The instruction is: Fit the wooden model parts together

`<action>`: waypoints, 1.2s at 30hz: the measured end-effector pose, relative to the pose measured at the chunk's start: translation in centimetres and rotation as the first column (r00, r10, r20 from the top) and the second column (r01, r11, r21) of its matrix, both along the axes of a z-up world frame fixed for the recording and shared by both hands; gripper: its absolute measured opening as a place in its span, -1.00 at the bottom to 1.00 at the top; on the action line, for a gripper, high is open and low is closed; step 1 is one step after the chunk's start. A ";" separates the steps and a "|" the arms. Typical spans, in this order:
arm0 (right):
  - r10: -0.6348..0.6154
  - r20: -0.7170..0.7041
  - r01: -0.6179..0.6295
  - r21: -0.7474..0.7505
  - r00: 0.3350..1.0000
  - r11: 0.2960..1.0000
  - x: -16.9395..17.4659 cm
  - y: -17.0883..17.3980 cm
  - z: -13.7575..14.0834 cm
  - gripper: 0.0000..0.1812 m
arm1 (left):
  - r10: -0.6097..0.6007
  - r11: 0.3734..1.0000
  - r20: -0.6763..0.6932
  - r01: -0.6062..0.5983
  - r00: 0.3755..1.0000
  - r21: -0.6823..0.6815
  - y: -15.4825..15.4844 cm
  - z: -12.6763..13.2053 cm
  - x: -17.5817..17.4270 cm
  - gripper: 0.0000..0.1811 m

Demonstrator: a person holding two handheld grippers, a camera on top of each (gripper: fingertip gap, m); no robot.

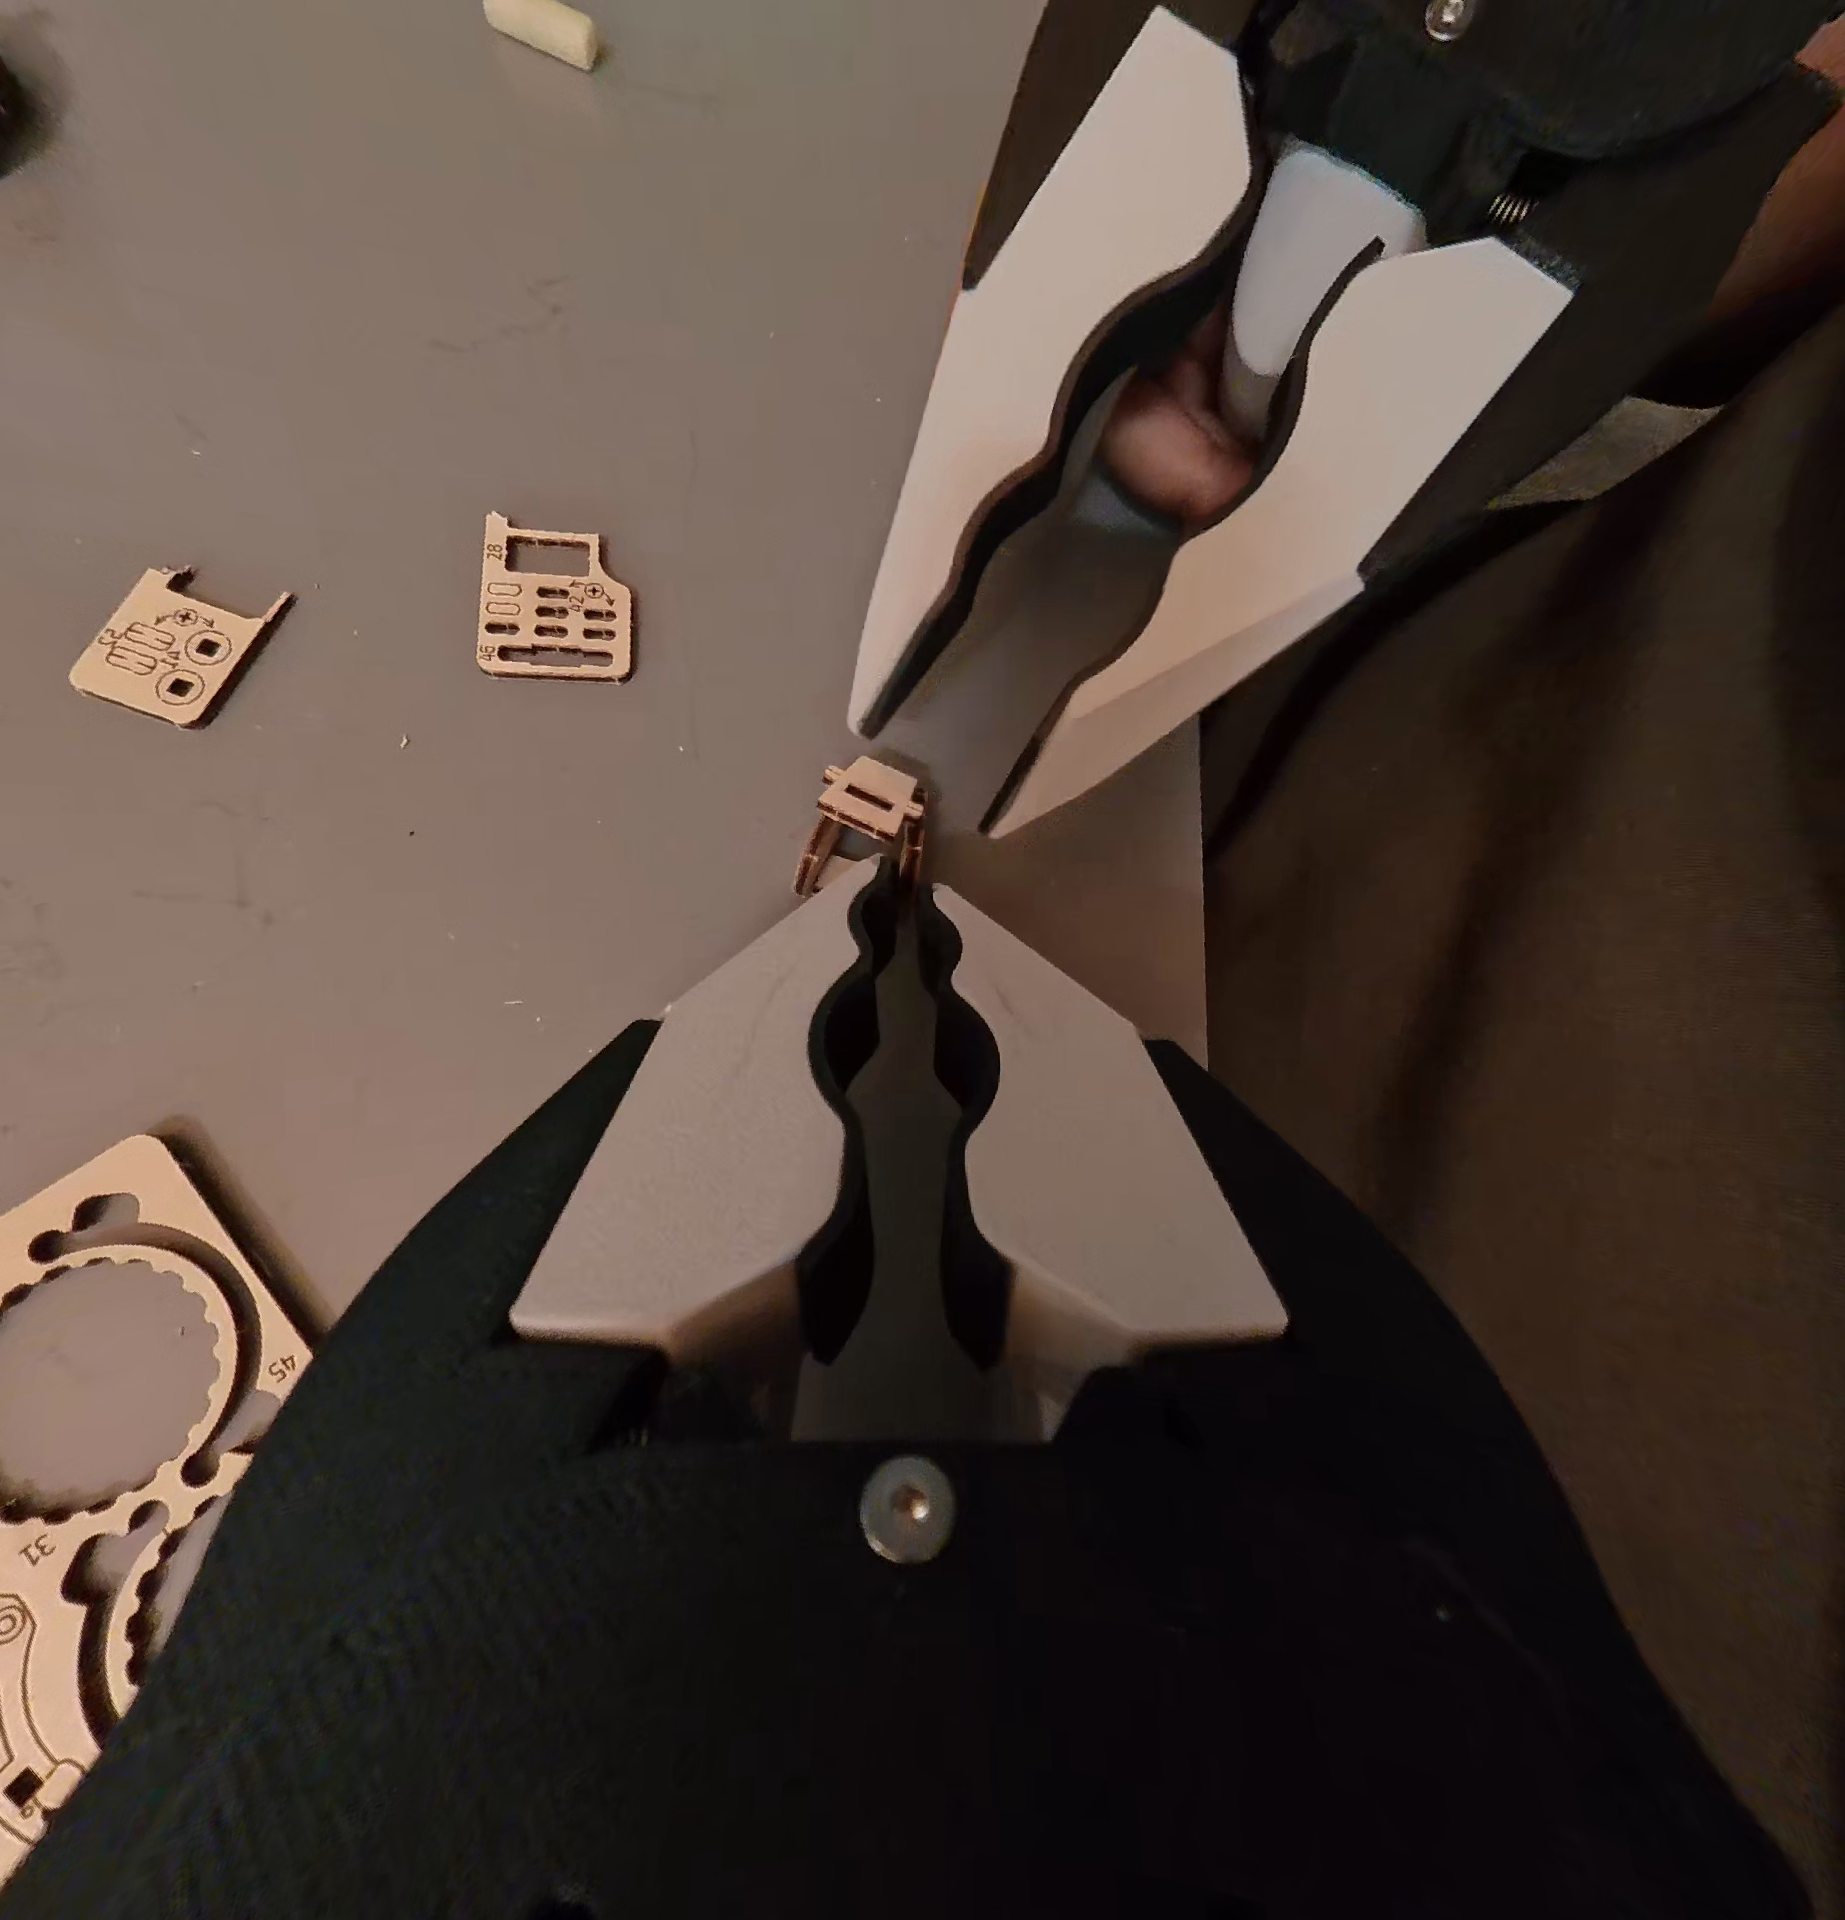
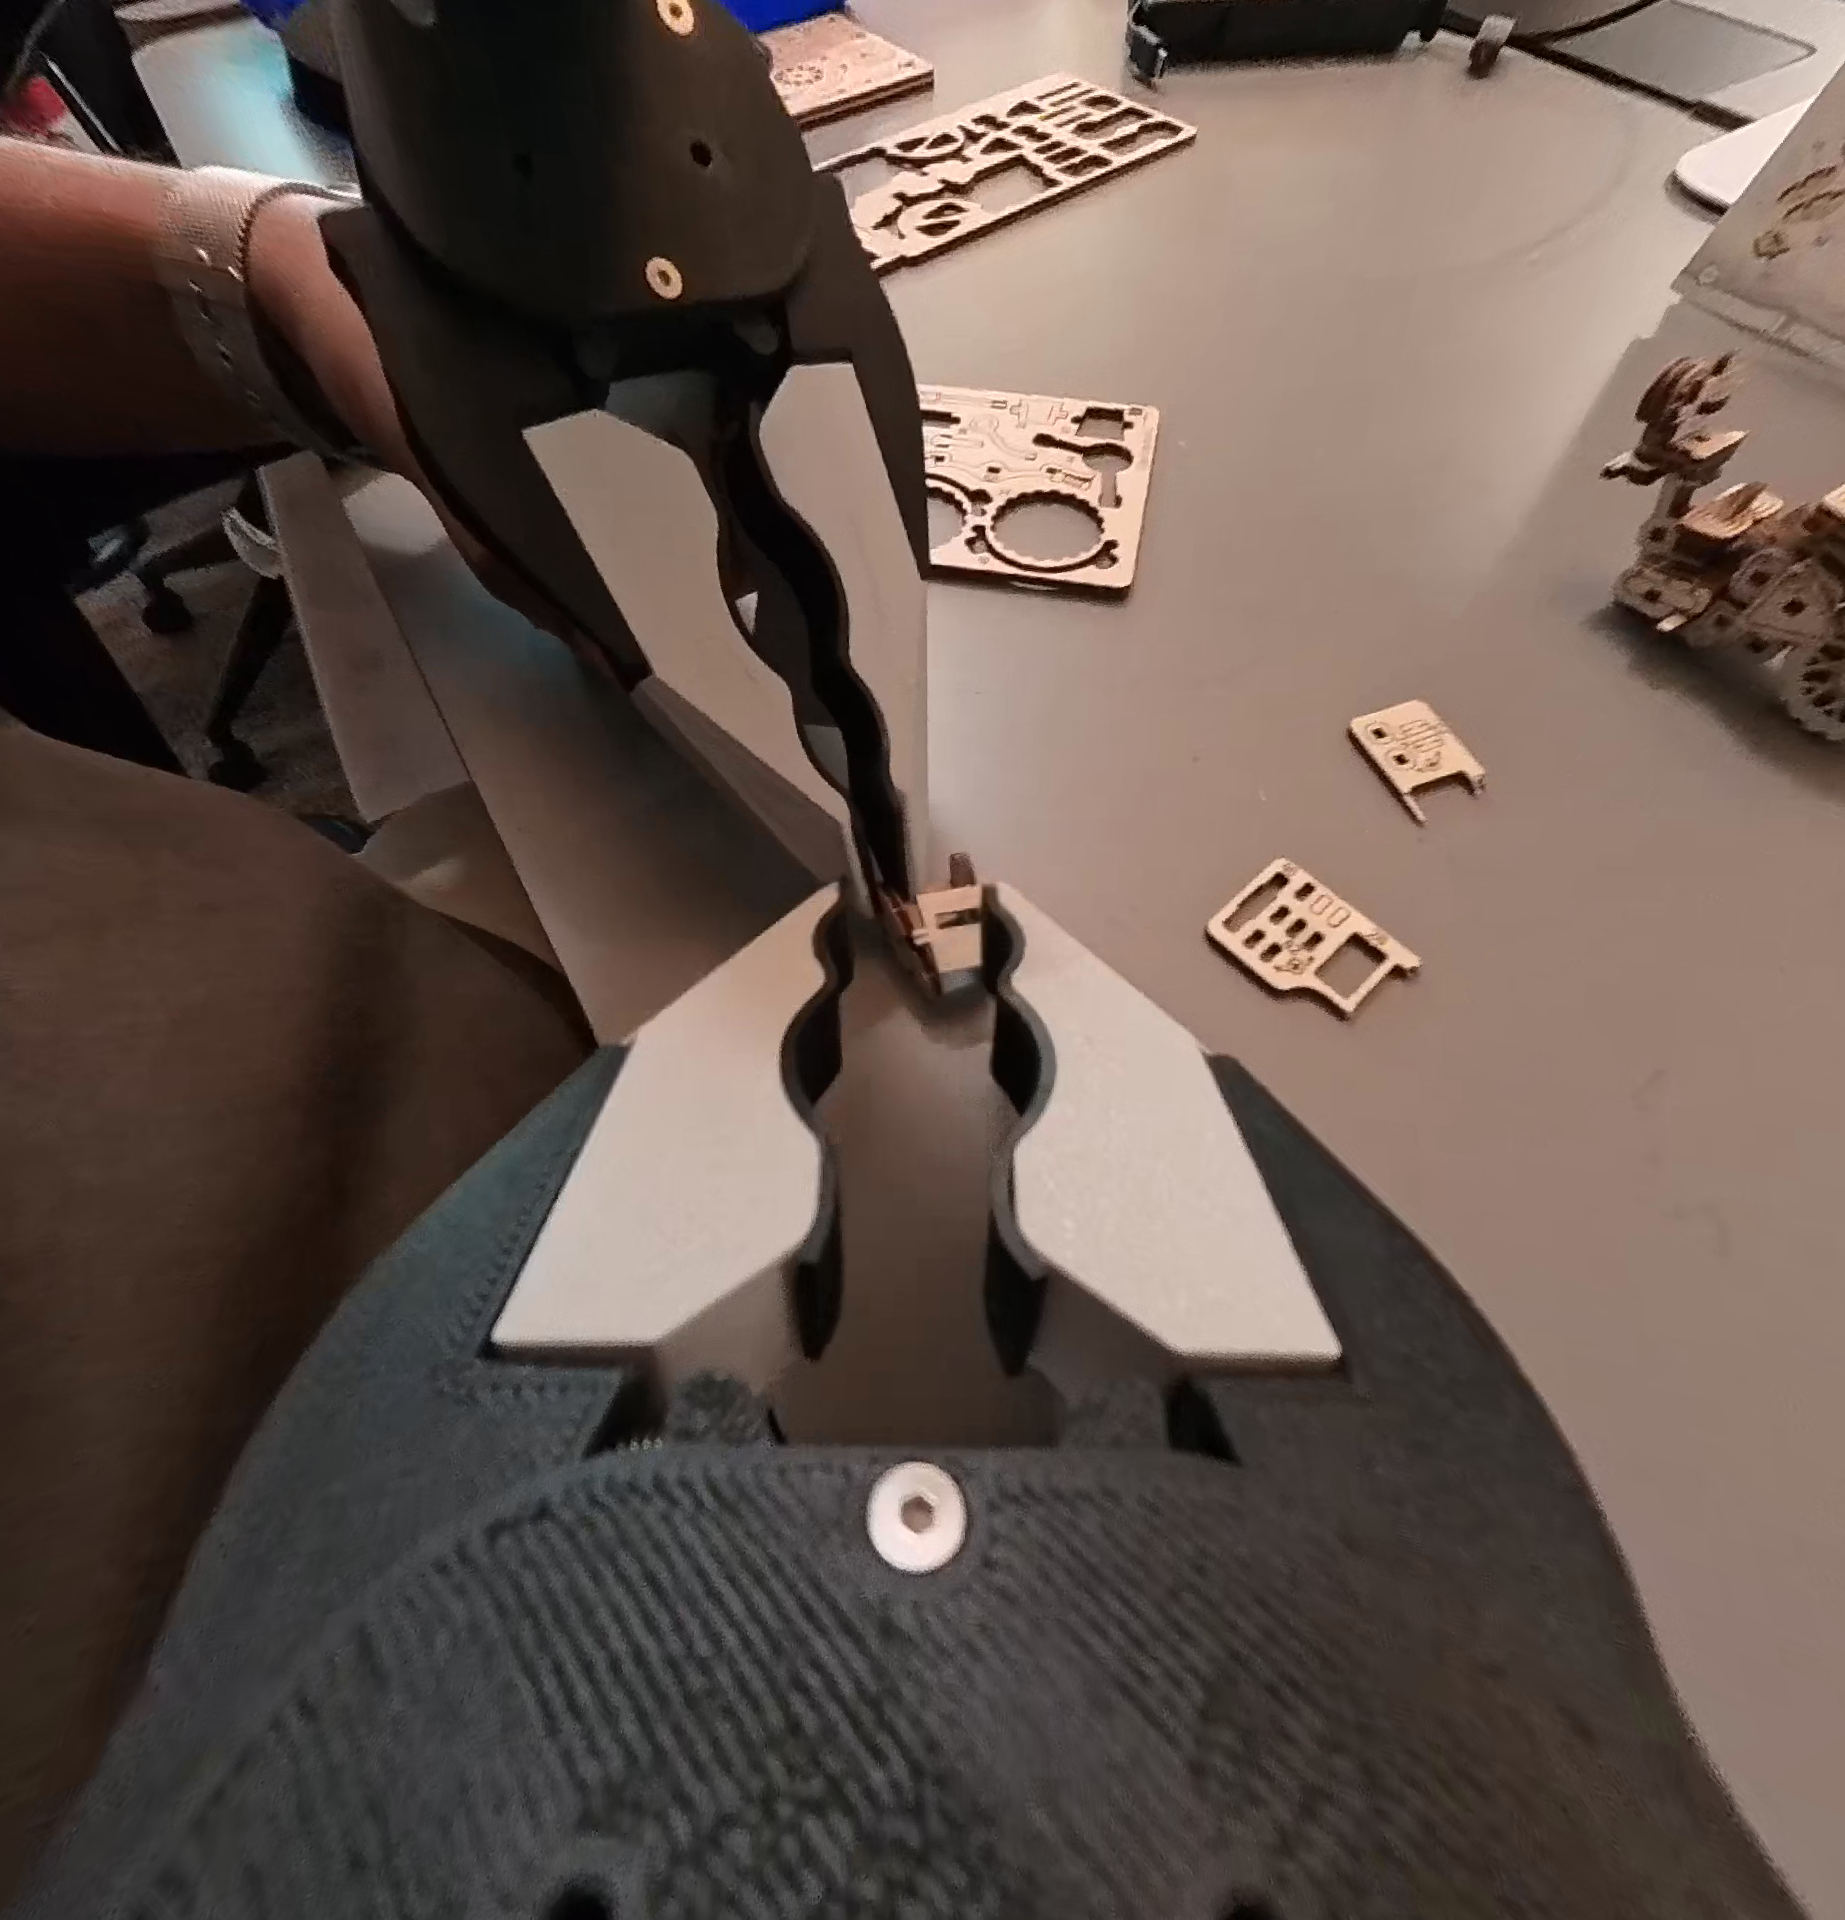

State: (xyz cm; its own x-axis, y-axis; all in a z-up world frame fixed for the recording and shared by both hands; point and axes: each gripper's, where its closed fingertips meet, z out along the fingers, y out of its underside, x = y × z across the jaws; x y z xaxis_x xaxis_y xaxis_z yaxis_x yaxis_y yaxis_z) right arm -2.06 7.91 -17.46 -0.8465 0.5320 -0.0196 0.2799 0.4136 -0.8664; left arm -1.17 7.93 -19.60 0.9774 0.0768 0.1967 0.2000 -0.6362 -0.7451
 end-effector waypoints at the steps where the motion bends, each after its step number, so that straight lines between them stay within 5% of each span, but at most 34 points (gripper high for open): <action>1: 0.009 -0.009 -0.009 0.010 1.000 1.000 0.0 0.0 0.0 -0.75 | -0.002 1.000 0.000 0.002 1.000 0.001 0.0 0.0 0.0 -0.98; 11: 0.084 -0.093 -0.068 0.167 0.992 0.984 0.9 -0.4 -1.5 -0.79 | -0.021 1.000 -0.008 0.021 1.000 0.001 0.0 0.0 0.3 -0.98; 36: 0.130 -0.134 -0.103 0.186 0.982 0.977 1.3 -0.4 -1.3 -0.86 | -0.036 0.999 -0.003 0.036 0.999 -0.009 0.0 -0.1 0.6 -0.98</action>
State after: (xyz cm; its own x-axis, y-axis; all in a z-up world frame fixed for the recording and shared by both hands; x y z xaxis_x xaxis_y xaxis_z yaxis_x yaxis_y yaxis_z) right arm -0.78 7.56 -18.80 -0.8896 0.4134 0.1940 0.0975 0.5870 -0.8037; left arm -0.61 7.92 -19.73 0.9802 0.0437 0.1931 0.1747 -0.6497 -0.7399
